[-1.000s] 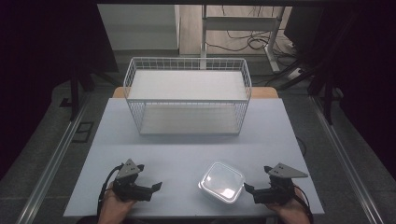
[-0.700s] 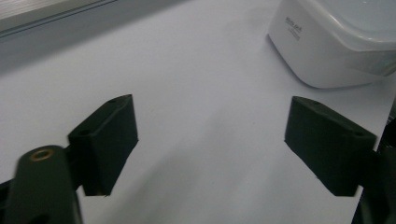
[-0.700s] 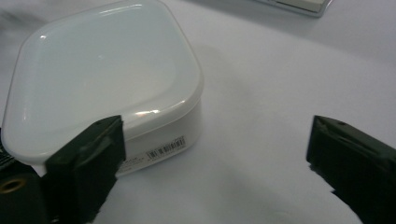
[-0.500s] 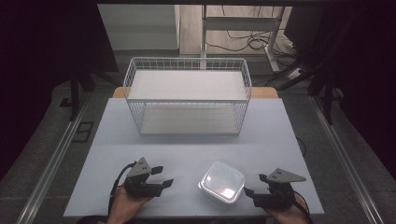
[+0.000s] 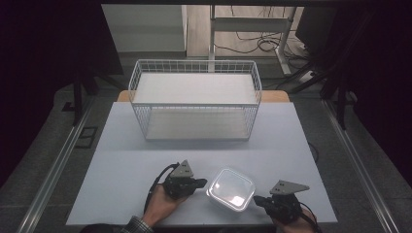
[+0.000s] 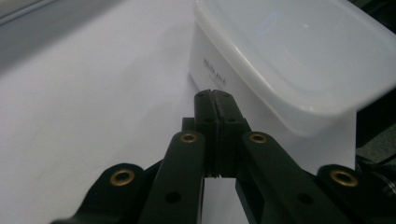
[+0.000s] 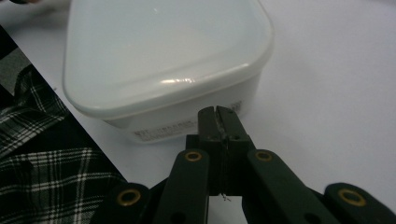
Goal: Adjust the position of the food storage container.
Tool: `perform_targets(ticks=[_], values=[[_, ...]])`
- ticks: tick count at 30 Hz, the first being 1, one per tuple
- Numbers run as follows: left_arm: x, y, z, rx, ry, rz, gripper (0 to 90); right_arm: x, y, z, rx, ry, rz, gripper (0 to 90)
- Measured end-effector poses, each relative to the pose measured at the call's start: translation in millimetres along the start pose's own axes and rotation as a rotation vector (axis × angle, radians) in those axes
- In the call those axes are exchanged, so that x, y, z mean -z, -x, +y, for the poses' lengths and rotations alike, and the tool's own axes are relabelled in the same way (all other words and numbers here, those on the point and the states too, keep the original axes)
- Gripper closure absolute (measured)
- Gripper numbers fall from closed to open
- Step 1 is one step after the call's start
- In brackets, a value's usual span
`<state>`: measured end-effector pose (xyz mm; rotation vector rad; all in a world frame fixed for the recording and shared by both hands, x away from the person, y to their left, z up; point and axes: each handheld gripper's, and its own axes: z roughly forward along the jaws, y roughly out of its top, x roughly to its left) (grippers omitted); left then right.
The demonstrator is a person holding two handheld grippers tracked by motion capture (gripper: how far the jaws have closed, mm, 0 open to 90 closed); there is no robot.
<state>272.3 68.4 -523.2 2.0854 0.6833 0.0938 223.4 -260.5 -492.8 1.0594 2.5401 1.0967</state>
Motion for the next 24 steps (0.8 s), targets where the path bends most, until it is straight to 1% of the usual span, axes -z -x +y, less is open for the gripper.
perform_targets(ticks=[1,2,3,4,6,9,12,15,16,17,21,23,24], values=[[0.0,0.0,0.0,0.000,0.000,0.000,89.8,-0.5,-0.7,0.5,-0.001,0.001,0.002,89.3],[-3.7,0.2,0.7,0.003,-0.003,-0.006,89.8,-0.5,-0.7,0.5,-0.001,0.001,0.002,89.3],[-8.6,0.6,1.0,0.011,-0.005,-0.020,89.8,-2.0,-0.9,1.2,-0.004,0.000,0.016,89.3],[-9.3,1.1,1.0,0.012,-0.008,-0.017,89.9,-3.2,-1.0,1.4,-0.006,-0.007,0.019,89.3],[-8.2,1.2,0.5,0.020,-0.009,-0.016,89.9,-5.3,-0.1,1.6,-0.005,-0.013,0.013,89.4],[-3.7,0.5,0.2,0.038,-0.008,-0.011,89.9,-7.6,2.5,4.6,-0.016,-0.002,0.021,89.3],[1.4,0.8,-1.4,0.044,-0.019,0.010,89.9,-12.4,4.3,10.3,-0.009,0.002,0.014,89.4],[7.8,-0.4,-4.1,0.052,-0.024,0.029,89.9,-18.9,5.1,16.0,-0.008,0.007,0.020,89.4],[7.8,-0.4,-4.1,0.052,-0.024,0.029,89.9,-18.9,5.1,16.0,-0.008,0.007,0.020,89.4],[12.7,-1.2,-6.1,0.065,-0.026,0.044,89.9,-23.6,3.8,19.7,-0.005,0.009,0.028,89.4],[23.8,-3.9,-11.0,0.100,-0.024,0.074,89.9,-34.1,0.8,29.0,0.018,0.007,0.036,89.4],[30.0,-5.3,-14.4,0.111,-0.025,0.090,89.9,-39.9,-0.4,34.0,0.031,0.008,0.047,89.4],[30.0,-5.3,-14.4,0.111,-0.025,0.090,89.9,-42.8,-1.6,36.7,0.033,0.005,0.053,89.4]])
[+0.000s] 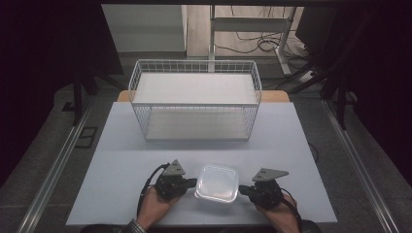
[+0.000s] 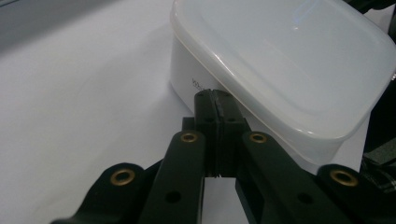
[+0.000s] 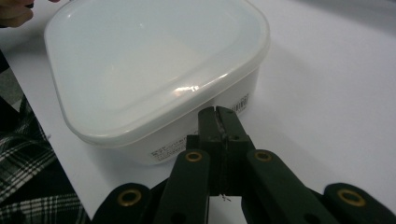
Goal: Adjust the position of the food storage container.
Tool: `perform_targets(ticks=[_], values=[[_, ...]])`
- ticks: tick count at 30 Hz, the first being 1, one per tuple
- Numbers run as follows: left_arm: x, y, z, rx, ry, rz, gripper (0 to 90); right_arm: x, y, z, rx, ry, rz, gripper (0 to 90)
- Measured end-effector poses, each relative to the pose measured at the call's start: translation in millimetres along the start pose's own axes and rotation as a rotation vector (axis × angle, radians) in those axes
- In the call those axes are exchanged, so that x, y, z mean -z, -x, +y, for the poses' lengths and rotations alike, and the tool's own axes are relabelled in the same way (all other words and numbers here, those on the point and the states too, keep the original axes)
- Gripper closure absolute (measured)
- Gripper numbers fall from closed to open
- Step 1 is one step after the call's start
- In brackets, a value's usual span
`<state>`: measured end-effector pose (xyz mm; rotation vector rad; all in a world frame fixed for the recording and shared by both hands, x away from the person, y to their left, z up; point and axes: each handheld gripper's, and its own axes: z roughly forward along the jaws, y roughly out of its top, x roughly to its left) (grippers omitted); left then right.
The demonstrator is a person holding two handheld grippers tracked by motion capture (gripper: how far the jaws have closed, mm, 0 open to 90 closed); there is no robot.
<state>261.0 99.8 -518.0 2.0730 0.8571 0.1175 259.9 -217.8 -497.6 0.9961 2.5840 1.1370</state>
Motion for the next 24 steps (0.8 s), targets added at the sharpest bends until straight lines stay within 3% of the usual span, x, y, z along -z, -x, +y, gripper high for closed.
perform_targets(ticks=[7,16,21,24], values=[[20.9,-9.0,-11.9,0.052,-0.012,0.069,89.9,-21.8,-5.4,18.4,0.039,-0.003,0.032,89.4],[35.9,-11.5,-20.7,0.054,-0.024,0.123,89.9,-43.8,-7.3,44.1,0.090,-0.032,0.034,89.4],[35.8,-15.0,-22.1,0.061,-0.017,0.113,89.1,-45.9,-5.8,44.6,0.084,-0.014,0.042,89.4],[40.7,-16.2,-22.8,0.053,-0.003,0.137,81.6,-40.7,-7.0,43.0,0.107,0.003,0.028,88.2]])
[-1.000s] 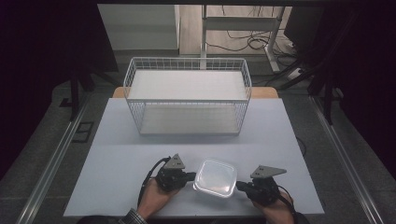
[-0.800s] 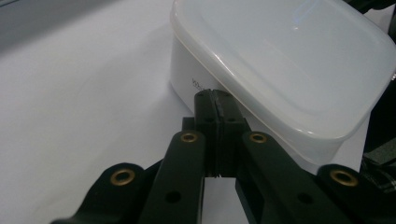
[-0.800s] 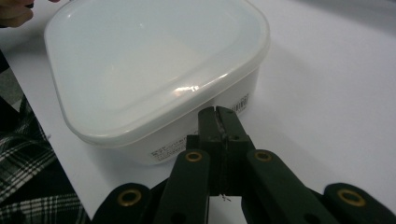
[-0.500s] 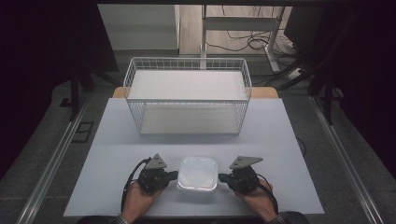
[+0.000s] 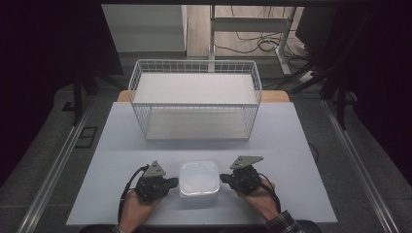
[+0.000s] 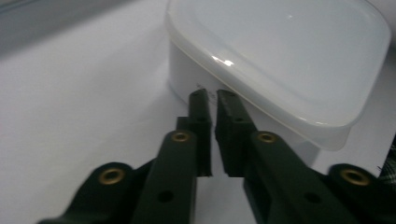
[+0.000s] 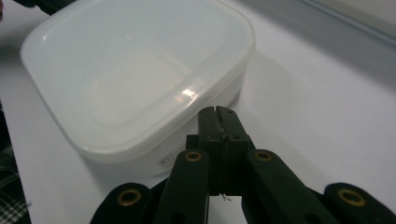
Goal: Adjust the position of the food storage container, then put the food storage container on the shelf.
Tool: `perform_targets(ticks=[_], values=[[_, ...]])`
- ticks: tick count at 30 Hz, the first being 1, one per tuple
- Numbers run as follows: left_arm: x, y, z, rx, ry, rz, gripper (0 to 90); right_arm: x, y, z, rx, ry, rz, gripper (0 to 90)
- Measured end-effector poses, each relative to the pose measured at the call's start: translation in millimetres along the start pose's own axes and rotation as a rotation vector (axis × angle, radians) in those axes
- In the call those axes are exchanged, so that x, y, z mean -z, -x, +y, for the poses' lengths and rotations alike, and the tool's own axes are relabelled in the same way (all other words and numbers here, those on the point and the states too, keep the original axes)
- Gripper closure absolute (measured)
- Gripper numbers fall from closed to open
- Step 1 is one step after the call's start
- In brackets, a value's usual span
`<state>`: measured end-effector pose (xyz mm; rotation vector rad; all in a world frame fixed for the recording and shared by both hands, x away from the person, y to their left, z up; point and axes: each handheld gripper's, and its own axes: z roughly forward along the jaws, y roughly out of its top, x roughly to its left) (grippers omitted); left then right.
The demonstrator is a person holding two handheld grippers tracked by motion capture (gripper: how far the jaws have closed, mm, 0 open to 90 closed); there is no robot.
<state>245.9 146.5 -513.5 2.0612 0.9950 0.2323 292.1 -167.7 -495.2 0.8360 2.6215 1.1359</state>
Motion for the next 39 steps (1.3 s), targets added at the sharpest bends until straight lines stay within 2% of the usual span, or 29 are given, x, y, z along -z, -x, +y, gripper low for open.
perform_targets(ticks=[3,4,5,7,9,13,14,15,17,21,24,28,34,36,39], values=[[7.4,-3.3,-1.1,-0.005,0.025,0.022,69.1,10.2,0.7,-3.7,0.021,0.029,-0.023,79.5],[7.4,-3.3,-1.1,-0.005,0.025,0.022,65.1,10.2,0.7,-3.7,0.021,0.029,-0.023,79.5],[10.9,-5.2,-2.9,-0.009,0.035,0.036,61.7,15.6,2.6,-7.4,0.028,0.039,-0.031,72.1],[13.4,-6.7,-5.2,-0.012,0.039,0.055,52.1,19.0,4.5,-12.1,0.029,0.036,-0.051,63.4],[14.7,-8.2,-7.6,-0.010,0.042,0.057,46.2,21.5,7.3,-16.6,0.025,0.040,-0.063,53.0],[13.8,-12.3,-12.1,-0.007,0.039,0.059,29.8,20.7,13.2,-21.6,0.023,0.068,-0.065,25.2],[13.8,-12.3,-12.1,-0.007,0.039,0.059,24.3,20.7,13.2,-21.6,0.023,0.068,-0.065,25.2],[12.9,-14.4,-13.9,-0.002,0.037,0.064,21.0,17.8,14.4,-22.8,0.022,0.062,-0.069,16.9],[12.4,-16.5,-14.4,0.011,0.036,0.063,15.9,15.6,15.0,-23.5,0.022,0.060,-0.066,11.0],[13.2,-18.9,-14.7,0.024,0.055,0.035,9.6,15.0,14.8,-22.9,0.017,0.062,-0.067,6.5],[12.9,-19.8,-15.4,0.025,0.063,0.032,7.9,15.8,15.7,-22.0,0.020,0.072,-0.061,6.0],[12.0,-21.2,-16.3,0.024,0.063,0.039,6.7,17.7,16.5,-19.2,-0.010,0.085,-0.047,4.2],[18.8,-20.6,-10.1,0.046,0.088,0.000,4.9,21.0,15.1,-12.6,-0.032,0.089,-0.048,3.1],[22.0,-19.7,-5.4,0.046,0.109,-0.037,4.0,22.7,11.1,-7.4,-0.032,0.090,-0.056,1.8],[22.8,-16.9,0.4,0.049,0.120,-0.059,3.8,24.2,6.2,-1.2,-0.032,0.088,-0.046,1.5]])
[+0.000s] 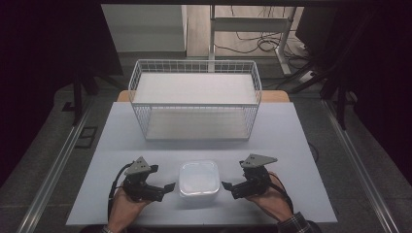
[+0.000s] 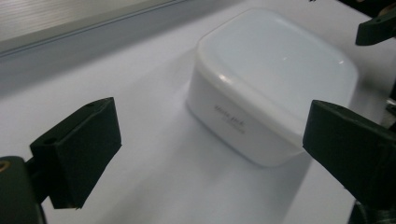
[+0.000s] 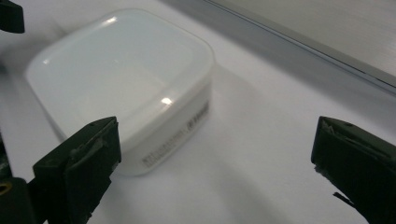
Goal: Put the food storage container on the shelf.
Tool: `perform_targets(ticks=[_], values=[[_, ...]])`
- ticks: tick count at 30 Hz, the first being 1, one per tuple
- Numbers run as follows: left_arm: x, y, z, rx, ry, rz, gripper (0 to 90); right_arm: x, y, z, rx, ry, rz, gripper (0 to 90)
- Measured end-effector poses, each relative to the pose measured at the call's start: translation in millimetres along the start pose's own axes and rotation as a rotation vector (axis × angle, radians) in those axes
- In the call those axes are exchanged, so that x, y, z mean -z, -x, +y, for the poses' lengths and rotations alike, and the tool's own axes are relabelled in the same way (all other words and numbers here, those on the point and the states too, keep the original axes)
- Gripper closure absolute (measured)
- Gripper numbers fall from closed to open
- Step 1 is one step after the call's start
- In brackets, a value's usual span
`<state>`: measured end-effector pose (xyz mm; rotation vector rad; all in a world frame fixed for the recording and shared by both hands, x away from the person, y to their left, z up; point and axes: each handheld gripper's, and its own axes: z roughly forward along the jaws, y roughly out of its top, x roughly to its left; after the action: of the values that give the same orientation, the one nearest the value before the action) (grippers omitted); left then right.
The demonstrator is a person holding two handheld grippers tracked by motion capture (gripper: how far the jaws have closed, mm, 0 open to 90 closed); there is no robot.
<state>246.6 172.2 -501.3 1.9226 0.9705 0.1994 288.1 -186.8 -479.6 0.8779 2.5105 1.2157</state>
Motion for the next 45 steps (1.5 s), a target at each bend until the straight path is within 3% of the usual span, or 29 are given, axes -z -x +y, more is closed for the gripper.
perform_targets(ticks=[2,5,10,13,17,21,23,26,30,34,38,39,40,45], values=[[-1.7,2.4,3.5,0.001,0.000,-0.009,4.6,-0.6,-4.2,4.1,0.016,-0.009,0.006,1.5],[-5.2,5.7,8.7,-0.004,-0.006,-0.025,6.0,-2.2,-14.8,9.5,0.082,-0.021,-0.006,3.4],[-11.9,11.3,16.3,-0.014,-0.008,-0.038,7.7,-5.9,-24.1,17.3,0.100,-0.017,0.019,10.6],[-17.3,13.3,19.2,-0.023,-0.013,-0.042,7.8,-7.8,-23.0,21.2,0.066,0.006,0.021,14.0],[-25.0,14.6,20.2,-0.026,-0.025,-0.043,8.5,-12.2,-22.0,23.7,0.032,-0.002,0.026,14.0],[-36.6,14.3,15.8,-0.024,-0.059,-0.028,9.2,-18.5,-19.3,21.5,-0.009,0.001,0.062,15.7],[-39.8,10.2,12.1,0.009,-0.062,-0.057,9.4,-23.6,-17.5,19.7,-0.046,-0.013,0.107,15.6],[-40.1,8.7,10.8,0.027,-0.063,-0.085,11.0,-30.0,-18.0,17.5,-0.051,-0.044,0.122,14.8],[-39.5,9.7,8.6,0.059,-0.072,-0.161,22.6,-36.0,-16.5,14.4,-0.090,-0.081,0.182,17.6],[-33.4,10.7,6.7,0.097,-0.083,-0.177,32.1,-33.9,-17.5,14.1,-0.115,-0.103,0.186,21.4],[-23.0,15.1,4.5,0.104,-0.081,-0.170,47.4,-24.2,-14.9,13.2,-0.148,-0.090,0.165,39.3],[-23.0,15.1,4.5,0.104,-0.081,-0.170,50.7,-24.2,-14.9,13.2,-0.148,-0.090,0.165,39.3],[-20.1,17.0,4.6,0.099,-0.078,-0.163,52.9,-19.0,-16.3,12.7,-0.160,-0.081,0.151,46.4],[-16.5,22.6,5.9,0.078,-0.052,-0.123,62.8,-5.2,-18.9,9.5,-0.197,-0.042,0.122,61.9]])
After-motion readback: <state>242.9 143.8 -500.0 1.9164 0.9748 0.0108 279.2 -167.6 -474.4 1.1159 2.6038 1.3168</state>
